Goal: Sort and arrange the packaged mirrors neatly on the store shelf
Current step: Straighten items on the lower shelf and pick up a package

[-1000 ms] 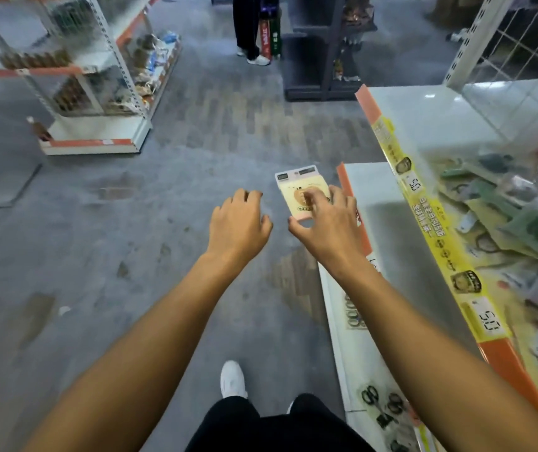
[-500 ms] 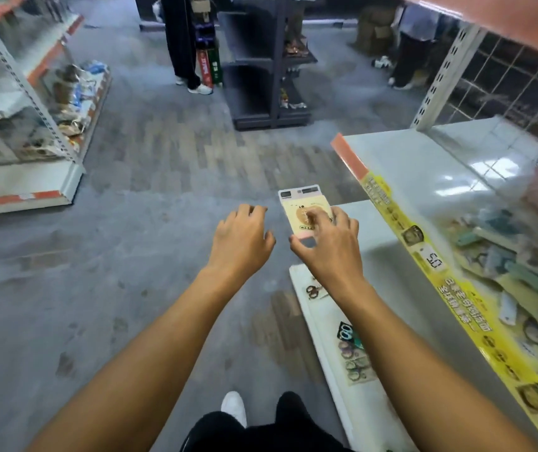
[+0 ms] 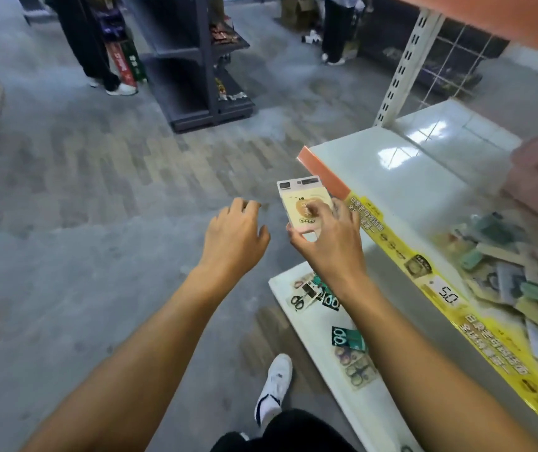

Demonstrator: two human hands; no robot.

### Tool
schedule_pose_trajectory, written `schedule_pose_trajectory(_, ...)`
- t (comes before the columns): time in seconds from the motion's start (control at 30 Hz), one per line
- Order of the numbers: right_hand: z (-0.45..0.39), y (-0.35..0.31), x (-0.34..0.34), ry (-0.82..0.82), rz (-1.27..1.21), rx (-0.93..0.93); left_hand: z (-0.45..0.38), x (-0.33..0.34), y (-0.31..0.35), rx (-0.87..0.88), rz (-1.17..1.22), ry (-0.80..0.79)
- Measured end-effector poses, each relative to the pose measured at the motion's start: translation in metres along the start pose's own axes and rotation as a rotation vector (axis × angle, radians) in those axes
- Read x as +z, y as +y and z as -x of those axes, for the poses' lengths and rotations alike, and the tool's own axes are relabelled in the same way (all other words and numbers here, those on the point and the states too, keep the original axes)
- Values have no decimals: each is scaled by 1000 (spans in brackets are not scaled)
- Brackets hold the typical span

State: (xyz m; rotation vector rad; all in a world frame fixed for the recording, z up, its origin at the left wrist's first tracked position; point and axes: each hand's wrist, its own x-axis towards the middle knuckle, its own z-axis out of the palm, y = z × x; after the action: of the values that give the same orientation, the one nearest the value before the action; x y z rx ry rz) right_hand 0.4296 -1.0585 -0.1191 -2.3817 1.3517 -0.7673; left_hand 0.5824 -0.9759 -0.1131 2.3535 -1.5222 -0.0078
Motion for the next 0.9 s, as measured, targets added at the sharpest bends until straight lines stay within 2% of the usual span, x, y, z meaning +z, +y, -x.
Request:
schedule_pose_trajectory(0.17, -57, 15, 21, 28, 1, 70, -64, 10, 2, 57, -28, -44)
schedule_pose_trajectory(0.33, -107, 36, 20, 32, 4, 140, -132, 16, 20, 156, -26, -38)
schedule_pose_trajectory(0.43, -129, 55, 15, 87, 39, 203, -165, 24, 41, 230, -9, -52)
schedule_pose_trajectory(0.7, -134, 105, -7, 183, 161, 472, -224, 68, 105, 495, 29, -141)
schedule_pose_trajectory(0.9, -124, 113, -9, 270, 256, 635, -245, 92, 129, 671, 62, -275)
